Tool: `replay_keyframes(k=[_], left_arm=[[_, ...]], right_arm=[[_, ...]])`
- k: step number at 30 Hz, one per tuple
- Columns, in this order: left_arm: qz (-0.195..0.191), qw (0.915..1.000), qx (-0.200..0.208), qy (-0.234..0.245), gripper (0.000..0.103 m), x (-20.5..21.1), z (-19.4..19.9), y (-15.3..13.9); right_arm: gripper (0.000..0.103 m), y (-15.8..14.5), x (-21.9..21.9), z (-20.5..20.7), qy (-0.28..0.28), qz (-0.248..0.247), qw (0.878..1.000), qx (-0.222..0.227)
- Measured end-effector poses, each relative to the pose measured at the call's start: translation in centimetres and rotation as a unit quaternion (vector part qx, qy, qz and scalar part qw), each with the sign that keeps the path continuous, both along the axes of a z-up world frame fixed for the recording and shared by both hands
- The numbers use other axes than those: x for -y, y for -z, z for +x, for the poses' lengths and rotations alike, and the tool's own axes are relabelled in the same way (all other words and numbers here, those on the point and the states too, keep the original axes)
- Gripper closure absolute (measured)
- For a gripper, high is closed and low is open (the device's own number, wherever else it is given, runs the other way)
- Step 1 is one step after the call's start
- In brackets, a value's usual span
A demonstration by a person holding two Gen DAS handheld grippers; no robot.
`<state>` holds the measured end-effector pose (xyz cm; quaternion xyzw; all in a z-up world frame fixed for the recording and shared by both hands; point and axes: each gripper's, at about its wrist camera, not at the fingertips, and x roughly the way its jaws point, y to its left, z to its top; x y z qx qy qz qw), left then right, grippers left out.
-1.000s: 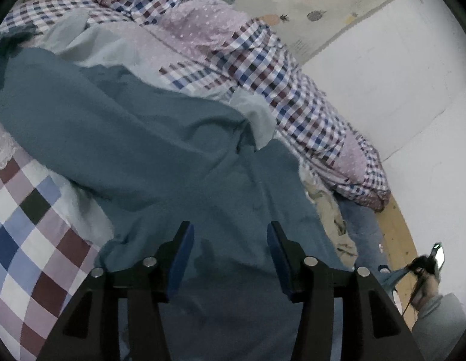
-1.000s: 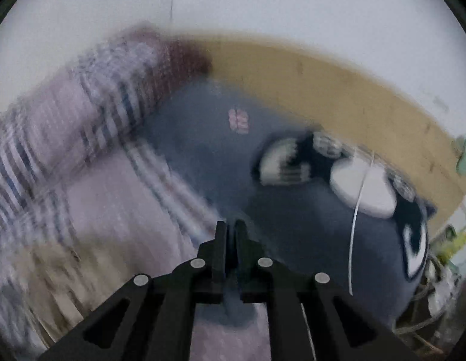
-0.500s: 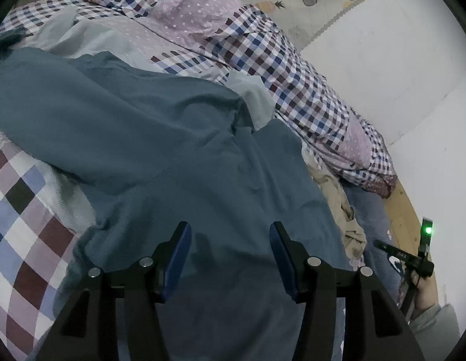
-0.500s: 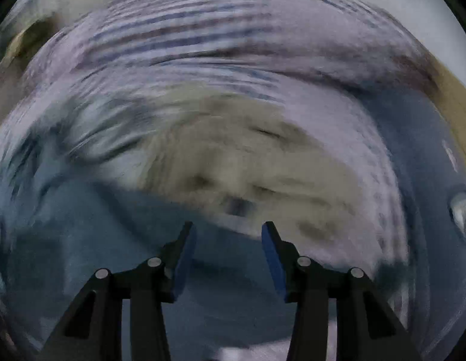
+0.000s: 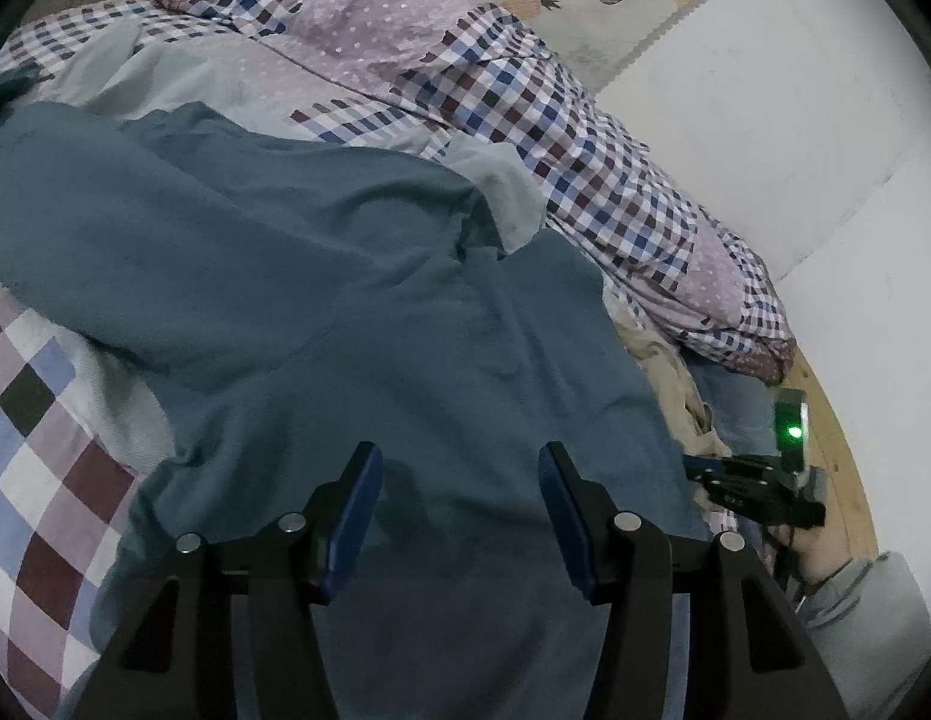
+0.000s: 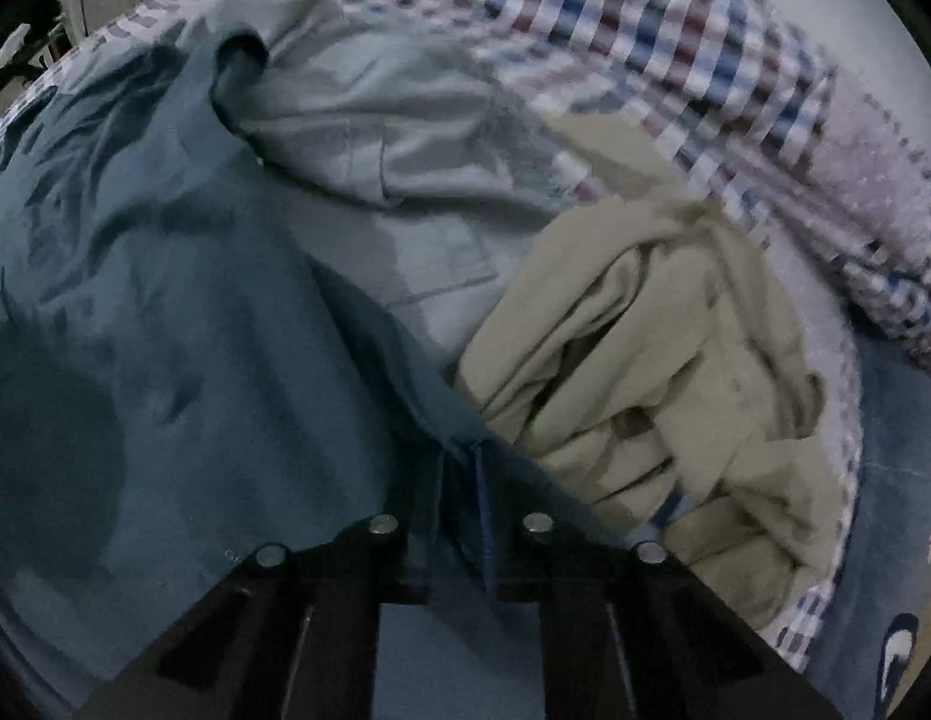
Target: Fold clothes
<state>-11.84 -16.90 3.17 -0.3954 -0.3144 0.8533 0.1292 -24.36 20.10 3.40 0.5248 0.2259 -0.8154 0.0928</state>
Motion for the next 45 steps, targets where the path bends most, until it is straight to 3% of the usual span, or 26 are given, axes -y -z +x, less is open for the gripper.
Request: replay_keyframes(k=[3,6,8,11,16,17,18,19,20,21,22,26,30,32,39,45], left_arm=[[0.0,1.0,0.0,-0.003,0.046,0.1,0.1,0.1],[-0.002,1.0,-0.001,-0.009,0.046,0.2,0.3,0.0],[-0.001,0.9999,0.0,-0.012,0.046,0.2,0.2,0.1],[-0.004,0.9999,0.003,-0.013,0.046,0.1,0.2,0.2],[-0.013,0.9998,0.004,-0.011,0.046,-0.2,-0.1,0.2],[-0.014,0.9998,0.005,-0.01,0.046,-0.2,-0.1,0.2],[-0.016,0.9998,0.007,-0.009,0.046,-0.3,-0.2,0.3],[-0.016,0.9998,0.01,-0.008,0.046,-0.4,-0.3,0.4],[-0.017,0.9998,0.011,-0.006,0.046,-0.4,-0.3,0.4],[-0.016,0.9998,0.011,-0.005,0.046,-0.5,-0.3,0.3],[-0.016,0.9998,0.011,-0.003,0.046,-0.6,-0.3,0.3],[-0.019,0.9998,-0.003,0.008,0.032,-1.1,0.1,-0.5],[-0.022,0.9991,-0.023,0.027,0.032,-1.9,0.8,-1.7],[-0.026,0.9983,-0.034,0.04,0.032,-2.4,1.5,-2.4],[-0.038,0.9928,-0.064,0.093,0.032,-5.0,5.7,-4.0],[-0.072,0.981,-0.086,0.158,0.032,-8.7,9.9,-5.6]], right_arm=[[0.097,-2.7,0.5,1.6,0.014,0.031,0.996,-0.083],[0.097,-5.8,-1.4,1.9,0.091,0.052,0.98,-0.168],[0.097,-7.3,-3.3,1.7,0.148,0.046,0.968,-0.197],[0.097,-6.7,-5.3,0.1,0.195,0.045,0.964,-0.175],[0.097,-2.3,-7.2,-2.7,0.265,0.12,0.949,-0.122],[0.097,-1.7,-7.9,-3.1,0.276,0.115,0.947,-0.117],[0.091,-1.7,-8.6,-2.9,0.289,0.1,0.945,-0.113],[0.078,-1.9,-9.4,-2.5,0.301,0.079,0.943,-0.116],[0.069,-2.6,-10.0,-1.4,0.31,0.051,0.941,-0.127],[0.052,-3.3,-10.5,-0.1,0.317,0.024,0.938,-0.139],[0.044,-3.9,-10.7,1.2,0.322,0.002,0.935,-0.15],[0.041,-6.1,-11.5,8.3,0.33,-0.086,0.925,-0.169],[0.039,-6.4,-9.7,17.7,0.321,-0.171,0.918,-0.155],[0.039,-5.7,-8.0,22.4,0.303,-0.2,0.923,-0.129],[0.039,-0.2,-2.9,37.3,0.241,-0.203,0.949,-0.016],[0.039,3.8,-1.5,41.9,0.259,-0.246,0.933,0.035]])
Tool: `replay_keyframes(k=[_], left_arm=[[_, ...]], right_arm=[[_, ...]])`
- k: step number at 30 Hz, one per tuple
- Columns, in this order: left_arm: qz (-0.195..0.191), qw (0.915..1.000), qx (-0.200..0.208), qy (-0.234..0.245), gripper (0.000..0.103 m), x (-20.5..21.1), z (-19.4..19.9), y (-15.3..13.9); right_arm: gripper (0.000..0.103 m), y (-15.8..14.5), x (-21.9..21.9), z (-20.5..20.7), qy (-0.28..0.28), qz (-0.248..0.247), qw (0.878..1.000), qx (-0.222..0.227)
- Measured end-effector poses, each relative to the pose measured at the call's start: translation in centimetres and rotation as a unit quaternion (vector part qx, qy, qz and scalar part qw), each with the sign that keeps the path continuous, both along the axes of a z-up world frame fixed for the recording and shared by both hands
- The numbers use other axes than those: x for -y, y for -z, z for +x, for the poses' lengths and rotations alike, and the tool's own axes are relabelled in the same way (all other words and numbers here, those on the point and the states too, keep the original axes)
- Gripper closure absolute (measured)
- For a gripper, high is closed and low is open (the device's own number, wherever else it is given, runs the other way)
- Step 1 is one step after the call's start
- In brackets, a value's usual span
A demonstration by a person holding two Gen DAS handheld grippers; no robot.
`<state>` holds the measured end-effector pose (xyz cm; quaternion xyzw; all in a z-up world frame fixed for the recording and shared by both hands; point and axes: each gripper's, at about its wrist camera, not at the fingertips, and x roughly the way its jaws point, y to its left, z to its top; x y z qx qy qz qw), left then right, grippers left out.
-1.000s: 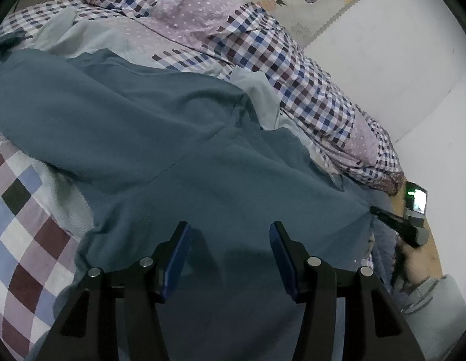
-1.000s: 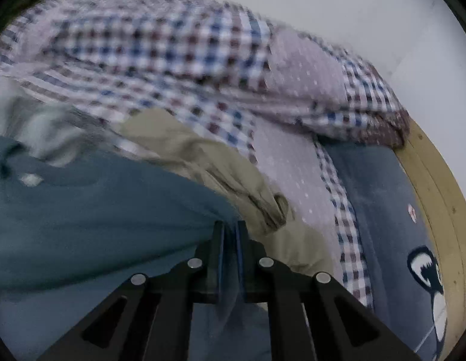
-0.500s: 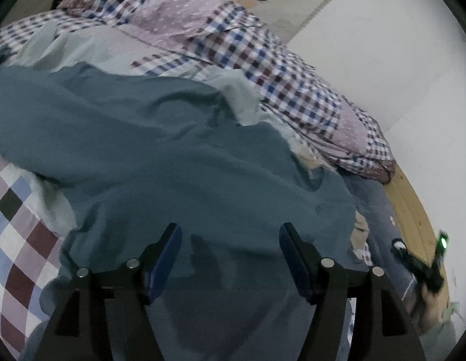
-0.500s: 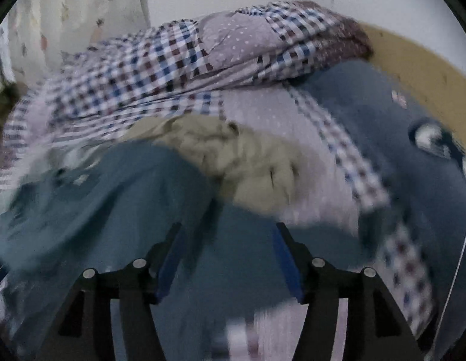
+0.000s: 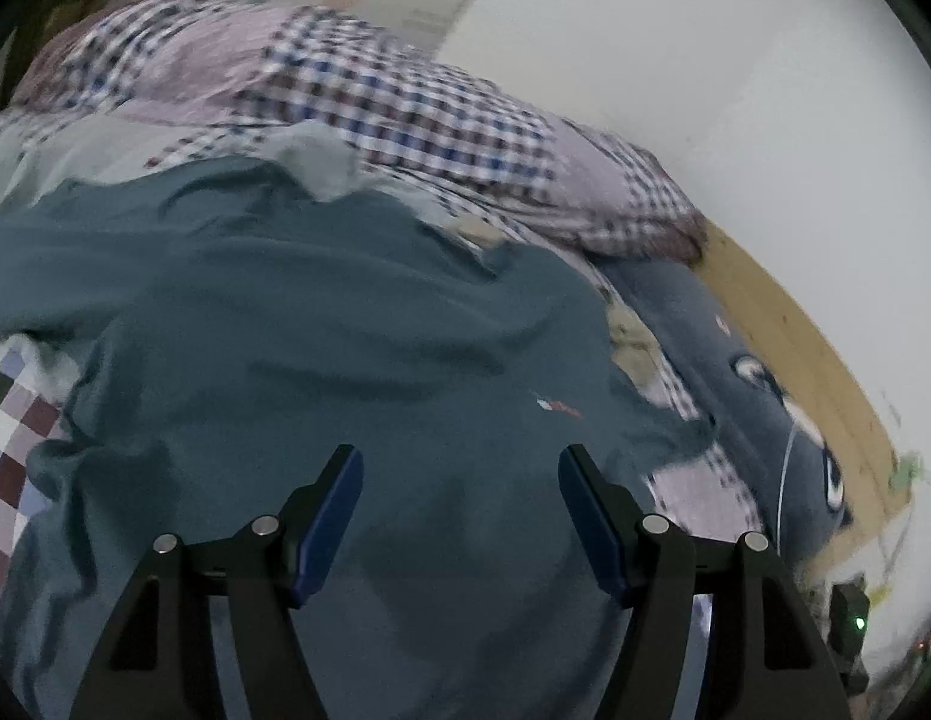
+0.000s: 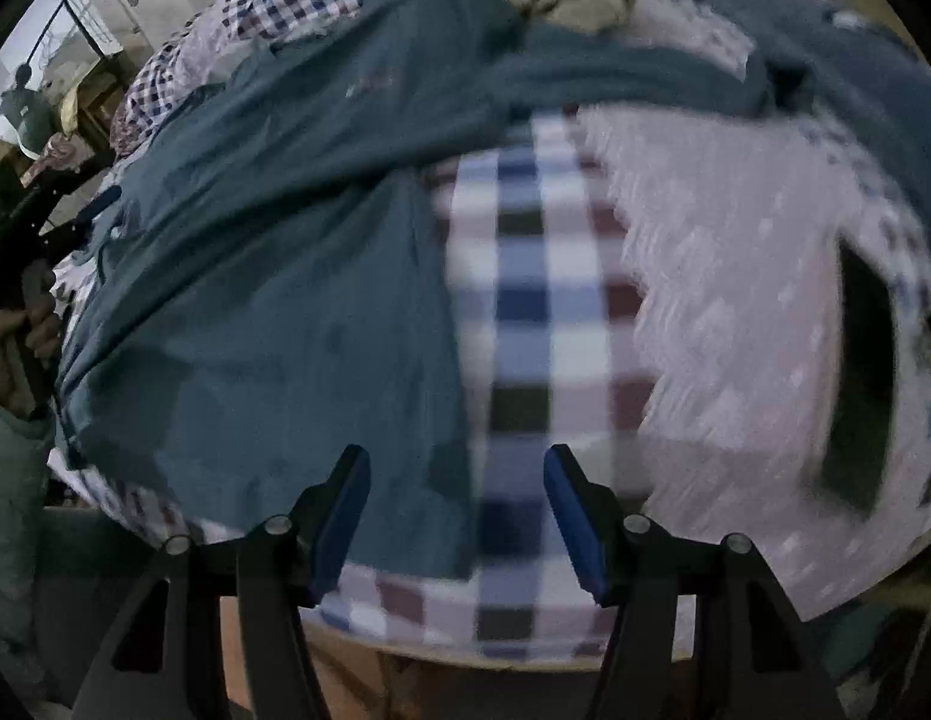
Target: Fold clothes
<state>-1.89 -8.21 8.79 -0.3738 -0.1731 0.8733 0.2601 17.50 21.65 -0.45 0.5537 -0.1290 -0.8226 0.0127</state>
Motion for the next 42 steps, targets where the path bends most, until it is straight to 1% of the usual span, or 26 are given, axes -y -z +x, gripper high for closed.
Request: replay_keyframes(k=[2,3,4,5,7,10,11,13,15,19,20,22,24,25,26,28,29,31,33,34,36,37,38,40,42], left_arm=[[-0.006,0.9998,-0.01,0.017,0.032,-1.2,1.2,-0.8],[-0.002,0.9996,-0.013,0.023,0.032,-1.6,1.6,-1.3],[0.003,0.9995,-0.015,0.028,0.032,-1.9,1.8,-1.6],[0.006,0.9993,-0.017,0.031,0.032,-2.1,2.0,-1.8],[0.008,0.999,-0.021,0.04,0.032,-2.7,2.2,-2.1],[0.004,0.9986,-0.024,0.048,0.032,-3.4,2.1,-2.3],[0.003,0.9985,-0.022,0.05,0.032,-3.5,2.1,-2.2],[0.003,0.9985,-0.018,0.052,0.032,-3.5,2.0,-2.1],[0.002,0.9985,-0.014,0.053,0.032,-3.5,1.8,-2.1],[-0.009,0.9981,-0.008,0.061,0.032,-3.9,1.8,-1.9],[-0.014,0.9979,-0.008,0.062,0.032,-4.0,1.8,-1.8],[-0.026,0.9976,-0.008,0.063,0.032,-4.4,1.8,-1.7],[-0.037,0.9973,-0.008,0.062,0.032,-4.7,1.8,-1.5],[-0.041,0.9972,-0.007,0.061,0.032,-4.9,1.7,-1.4],[-0.044,0.9972,-0.006,0.06,0.032,-5.0,1.7,-1.3],[-0.05,0.9969,-0.006,0.061,0.032,-5.3,1.7,-1.2],[-0.053,0.9966,-0.007,0.062,0.032,-5.5,1.8,-1.2],[-0.064,0.9951,-0.016,0.074,0.032,-6.2,2.4,-1.2],[-0.078,0.9925,-0.031,0.089,0.032,-6.9,3.3,-1.4],[-0.086,0.9908,-0.04,0.097,0.032,-7.3,3.9,-1.5],[-0.102,0.9872,-0.058,0.108,0.031,-8.1,5.3,-1.7],[-0.107,0.986,-0.065,0.11,0.027,-8.4,5.9,-1.9],[-0.109,0.9853,-0.068,0.113,0.02,-8.7,6.4,-2.1],[-0.106,0.9843,-0.074,0.119,0.02,-9.6,7.4,-2.7],[-0.095,0.983,-0.081,0.135,0.02,-10.9,8.4,-3.8]], right_arm=[[0.039,0.4,0.9,0.3,-0.005,0.0,1.0,-0.008],[0.044,0.3,1.3,0.3,-0.005,0.006,1.0,-0.013],[0.075,0.2,1.6,0.5,-0.002,0.015,1.0,-0.016],[0.101,-0.1,1.9,0.7,0.005,0.026,1.0,-0.016],[0.101,-1.1,1.7,1.7,0.019,0.031,0.999,-0.023],[0.101,-3.2,1.0,4.6,0.05,0.034,0.998,-0.029],[0.101,-3.6,0.8,5.7,0.06,0.031,0.997,-0.025],[0.101,-3.3,0.6,7.7,0.075,0.029,0.997,-0.001],[0.101,-2.2,0.1,9.3,0.091,0.017,0.995,0.032],[0.097,-0.8,-0.5,10.8,0.115,0.003,0.991,0.075],[0.097,-0.8,-0.5,11.0,0.118,0.012,0.989,0.085],[0.095,-1.2,-0.4,11.6,0.121,0.048,0.986,0.101],[0.095,-2.0,-0.7,11.6,0.121,0.073,0.985,0.102],[0.092,-2.8,-1.1,11.4,0.127,0.077,0.985,0.087],[0.088,-3.6,-1.6,11.0,0.135,0.078,0.985,0.068],[0.06,-5.5,-2.7,10.2,0.15,0.08,0.985,0.024],[0.056,-6.3,-3.4,9.6,0.159,0.077,0.984,-0.007],[0.055,-7.9,-4.7,8.1,0.177,0.062,0.979,-0.074],[0.055,-9.2,-6.1,6.7,0.199,0.046,0.969,-0.14],[0.055,-9.6,-7.1,6.0,0.214,0.035,0.961,-0.172],[0.055,-10.2,-9.6,4.5,0.247,0.019,0.94,-0.237],[0.055,-10.2,-11.0,3.6,0.264,0.017,0.927,-0.265],[0.055,-10.2,-12.2,2.8,0.278,0.017,0.917,-0.285],[0.055,-9.6,-14.7,1.8,0.304,0.024,0.905,-0.297],[0.055,-8.7,-17.2,1.3,0.334,0.025,0.892,-0.303]])
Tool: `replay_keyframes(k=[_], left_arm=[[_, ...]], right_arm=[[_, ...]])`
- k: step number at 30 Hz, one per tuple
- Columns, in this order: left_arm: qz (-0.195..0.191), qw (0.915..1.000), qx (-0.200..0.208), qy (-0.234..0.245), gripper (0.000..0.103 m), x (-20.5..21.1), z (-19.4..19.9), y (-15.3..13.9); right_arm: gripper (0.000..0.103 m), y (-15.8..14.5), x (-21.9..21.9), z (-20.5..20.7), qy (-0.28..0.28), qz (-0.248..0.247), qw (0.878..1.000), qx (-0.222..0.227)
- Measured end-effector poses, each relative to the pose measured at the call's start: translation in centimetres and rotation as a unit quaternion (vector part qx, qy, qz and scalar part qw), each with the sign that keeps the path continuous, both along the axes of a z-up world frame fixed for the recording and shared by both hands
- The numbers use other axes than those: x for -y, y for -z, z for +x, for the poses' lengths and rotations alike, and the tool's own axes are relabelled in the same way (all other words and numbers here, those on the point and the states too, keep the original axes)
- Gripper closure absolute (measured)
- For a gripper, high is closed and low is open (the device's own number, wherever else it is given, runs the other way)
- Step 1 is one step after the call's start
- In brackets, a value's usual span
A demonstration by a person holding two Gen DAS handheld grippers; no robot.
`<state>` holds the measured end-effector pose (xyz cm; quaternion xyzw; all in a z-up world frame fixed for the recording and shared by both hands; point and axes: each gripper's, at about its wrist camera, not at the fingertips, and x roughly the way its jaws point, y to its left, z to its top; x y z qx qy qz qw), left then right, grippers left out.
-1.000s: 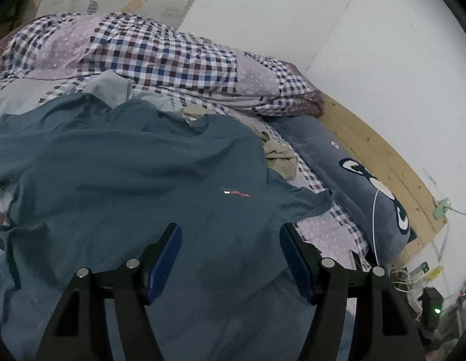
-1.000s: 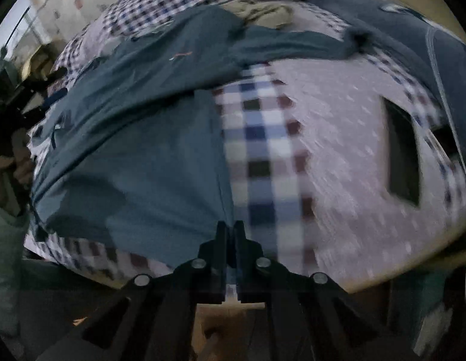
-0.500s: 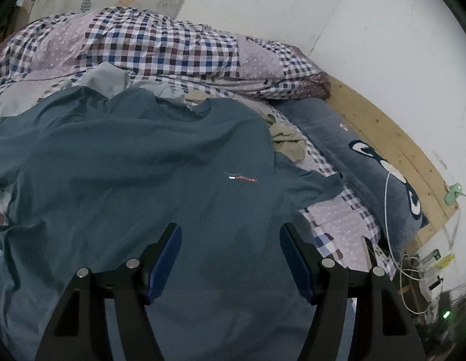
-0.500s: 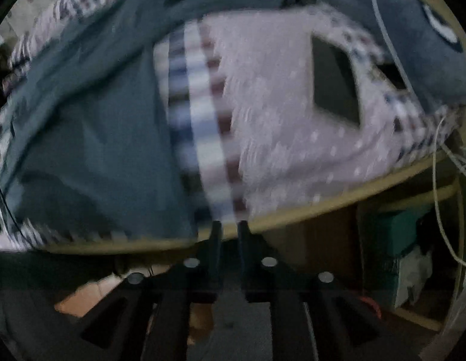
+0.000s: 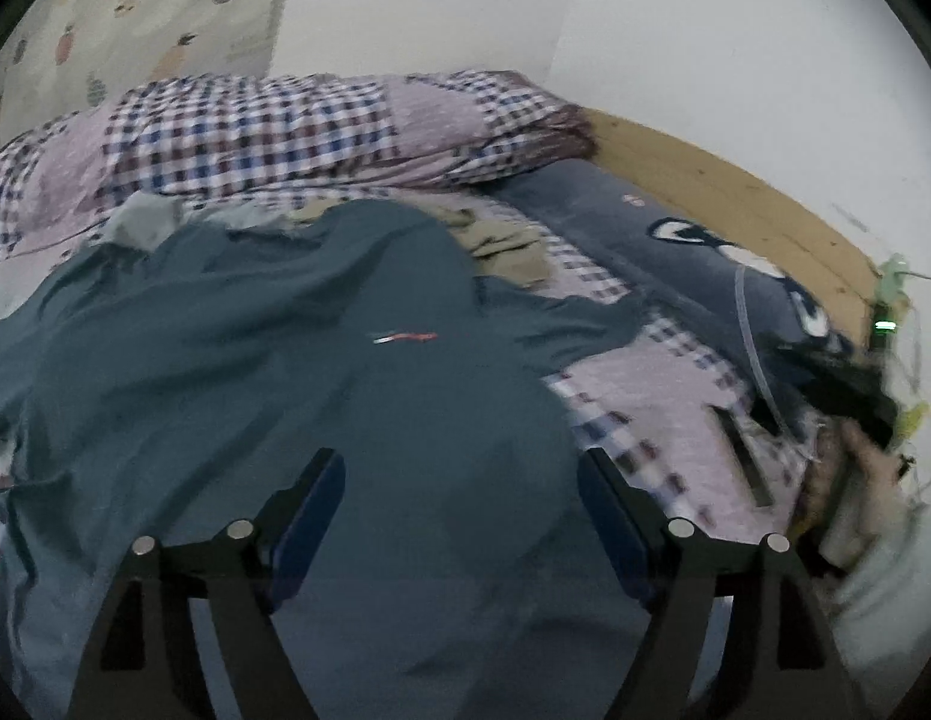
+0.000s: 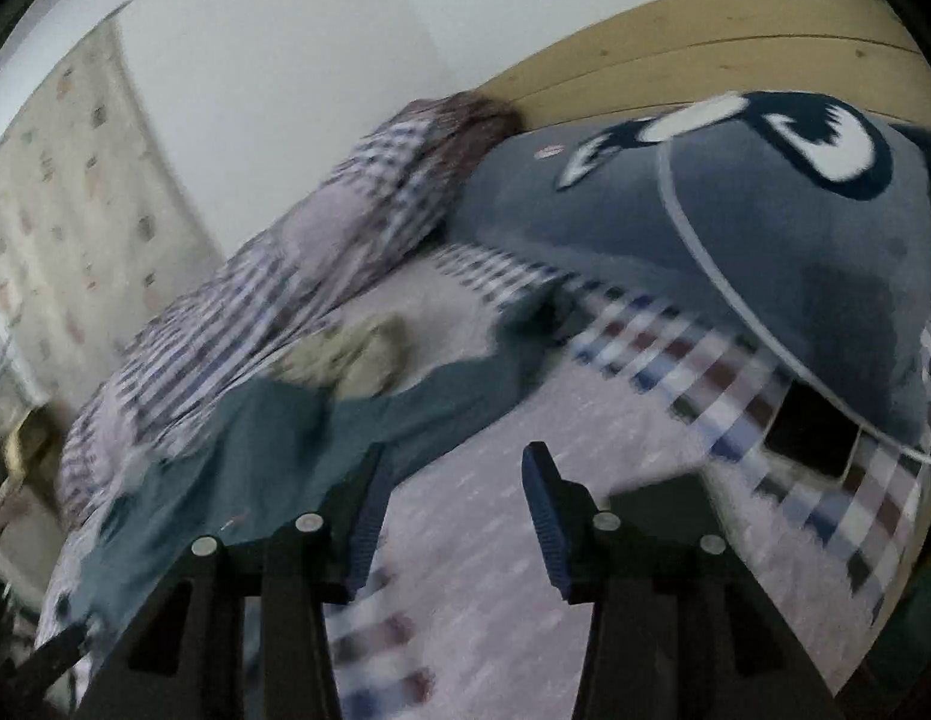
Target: Fold clothes
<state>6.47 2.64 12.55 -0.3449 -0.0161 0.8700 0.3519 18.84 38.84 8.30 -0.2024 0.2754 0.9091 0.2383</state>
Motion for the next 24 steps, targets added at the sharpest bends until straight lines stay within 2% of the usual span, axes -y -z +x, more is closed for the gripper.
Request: replay_keyframes(k=[4,7,9,12,16,21,24], left_arm=[[0.03,0.9992,-0.012,0.023,0.019,-4.9,0.3,-2.3],[0.057,0.9973,0.006,0.046,0.018,-10.5,-0.4,-3.4],[0.061,0.9958,0.018,0.066,0.018,-14.8,-0.8,-3.7],[0.038,0.995,0.012,0.091,0.018,-21.5,-1.3,-3.3],[0.009,0.9942,0.021,0.105,0.018,-30.0,-3.6,-1.6],[-0.04,0.9951,0.047,0.077,0.018,-38.7,-9.0,2.0],[-0.084,0.9941,0.029,0.063,0.018,-42.1,-11.5,3.4]], right_arm=[[0.053,3.0,-4.5,0.7,0.073,-0.056,0.996,-0.014],[0.053,4.6,-7.4,1.3,0.095,-0.099,0.991,-0.003],[0.053,4.8,-9.5,2.0,0.105,-0.127,0.986,-0.017],[0.053,4.3,-11.0,3.1,0.111,-0.134,0.984,-0.039],[0.053,4.4,-11.7,3.4,0.104,-0.15,0.982,-0.047],[0.053,4.8,-12.5,3.8,0.092,-0.169,0.98,-0.052],[0.053,4.7,-12.9,4.6,0.095,-0.178,0.977,-0.065]])
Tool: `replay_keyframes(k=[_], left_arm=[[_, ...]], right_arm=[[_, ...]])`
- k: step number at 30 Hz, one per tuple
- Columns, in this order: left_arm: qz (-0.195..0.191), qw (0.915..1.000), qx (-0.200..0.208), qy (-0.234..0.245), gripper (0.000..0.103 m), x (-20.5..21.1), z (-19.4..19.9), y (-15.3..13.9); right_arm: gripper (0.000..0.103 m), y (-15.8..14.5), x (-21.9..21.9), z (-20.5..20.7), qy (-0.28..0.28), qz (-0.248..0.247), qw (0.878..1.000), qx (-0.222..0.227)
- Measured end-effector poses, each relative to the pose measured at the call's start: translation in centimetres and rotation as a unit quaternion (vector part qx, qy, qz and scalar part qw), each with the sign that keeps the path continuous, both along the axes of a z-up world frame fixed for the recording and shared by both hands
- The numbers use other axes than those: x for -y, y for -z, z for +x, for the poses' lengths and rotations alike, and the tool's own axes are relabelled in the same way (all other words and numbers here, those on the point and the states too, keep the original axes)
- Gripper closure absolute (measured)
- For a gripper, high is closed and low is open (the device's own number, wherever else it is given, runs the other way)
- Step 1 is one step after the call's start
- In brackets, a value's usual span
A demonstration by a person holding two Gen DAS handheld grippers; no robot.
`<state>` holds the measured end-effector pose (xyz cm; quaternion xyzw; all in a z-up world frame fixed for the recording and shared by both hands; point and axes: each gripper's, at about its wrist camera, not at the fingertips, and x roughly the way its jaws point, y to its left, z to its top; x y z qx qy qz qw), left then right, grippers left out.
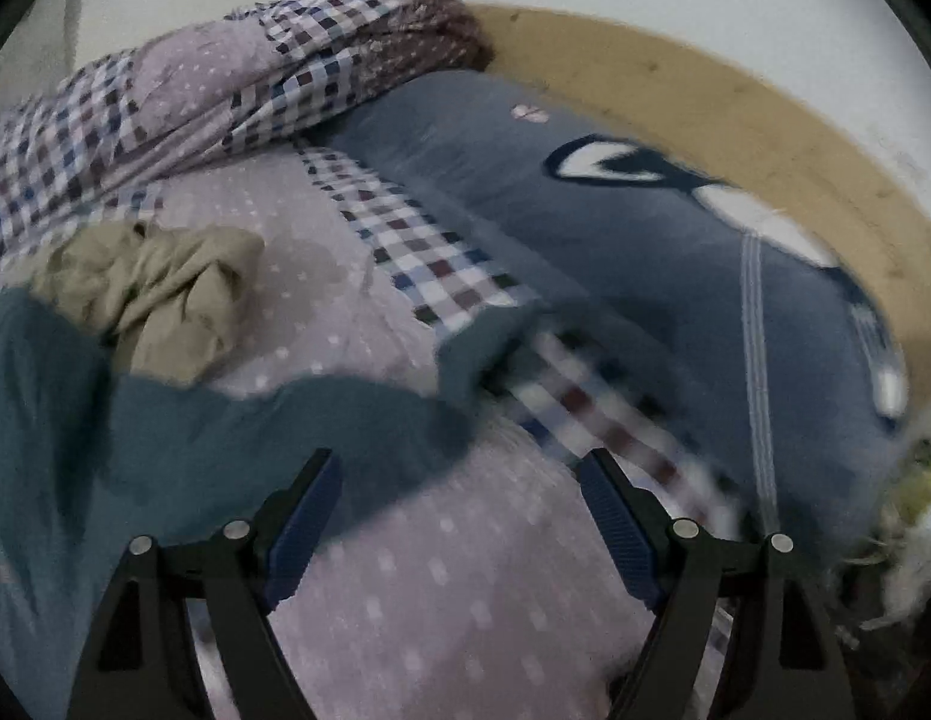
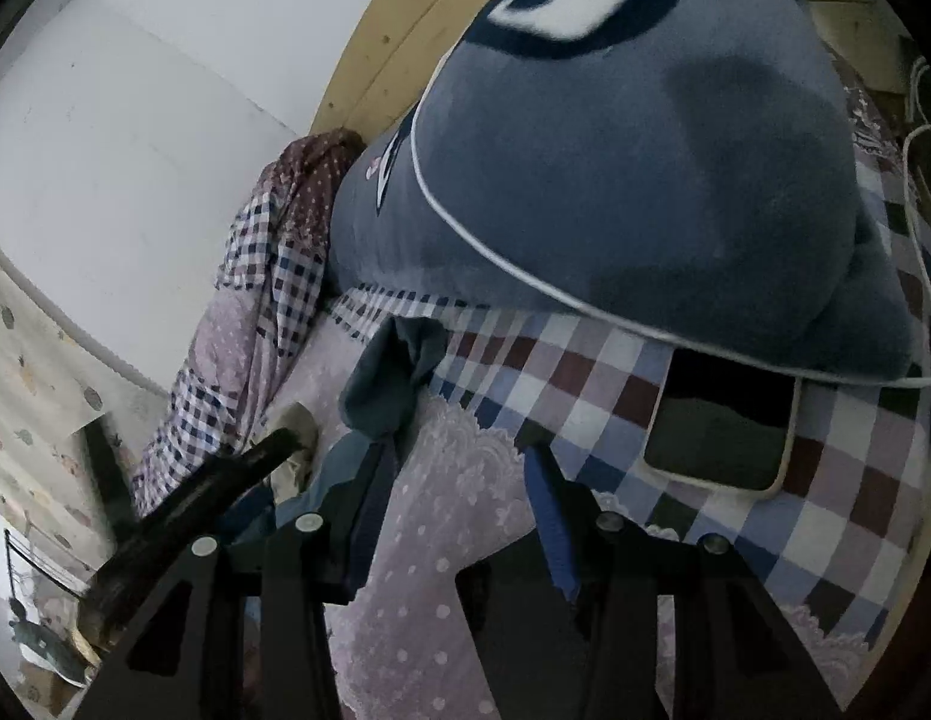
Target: Fold clothes
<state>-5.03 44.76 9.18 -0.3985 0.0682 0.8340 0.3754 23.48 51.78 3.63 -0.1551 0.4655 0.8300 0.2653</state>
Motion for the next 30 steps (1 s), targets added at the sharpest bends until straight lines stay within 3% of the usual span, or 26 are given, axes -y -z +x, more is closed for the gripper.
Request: replay_keyframes(k=[6,7,8,10,12,14,16,18,20,21,22,25,28,30], left_arm=[[-0.065,0.997,-0.04,0.006,0.018,-5.9,-2.1,2.4],[-0.073,0.9963,-0.043,0.011,0.027,-6.8,-2.2,2.8],[-0.083,0.9955,-0.039,0.025,0.055,-7.6,-1.8,3.4],[-0.104,0.9918,-0.03,0.069,0.1,-8.9,0.0,4.4],[-0.088,0.9873,-0.039,0.127,0.101,-8.9,2.9,4.2],[-0.065,0.9766,-0.057,0.197,0.101,-7.5,6.9,3.2],[-0.074,0.9666,-0.049,0.24,0.101,-5.8,9.4,3.2],[-0.093,0.9591,-0.043,0.264,0.093,-4.1,11.0,3.6],[-0.108,0.9529,-0.028,0.282,0.06,-2.5,11.9,4.0],[-0.11,0.9516,-0.026,0.286,0.05,-1.8,12.1,3.9],[-0.106,0.9515,-0.029,0.287,0.037,-1.4,12.2,3.6],[-0.066,0.9605,-0.034,0.268,0.02,-1.3,11.4,1.9],[-0.02,0.9755,0.002,0.219,0.019,-2.7,9.2,1.1],[-0.026,0.9834,0.032,0.177,0.019,-4.1,7.4,2.1]], right_arm=[[0.053,0.6,-0.8,0.6,0.004,-0.021,1.0,-0.007],[0.053,0.6,-0.9,0.7,0.006,-0.022,1.0,-0.007],[0.053,0.7,-1.0,0.8,0.009,-0.023,1.0,-0.009],[0.053,0.8,-1.2,1.3,0.017,-0.025,0.999,-0.01],[0.053,0.9,-1.4,1.8,0.028,-0.027,0.999,-0.011],[0.053,0.9,-1.6,2.7,0.041,-0.029,0.999,-0.018],[0.053,0.8,-1.9,3.6,0.055,-0.031,0.998,-0.023],[0.053,0.7,-2.2,4.1,0.062,-0.033,0.997,-0.025],[0.053,0.7,-2.4,4.4,0.065,-0.036,0.997,-0.027],[0.053,0.8,-2.4,4.5,0.065,-0.038,0.997,-0.027],[0.053,0.8,-2.4,4.6,0.066,-0.04,0.997,-0.029],[0.053,0.7,-2.5,4.9,0.069,-0.042,0.996,-0.034],[0.053,0.7,-2.6,5.0,0.071,-0.043,0.996,-0.037],[0.053,0.9,-2.8,5.1,0.071,-0.046,0.996,-0.038]])
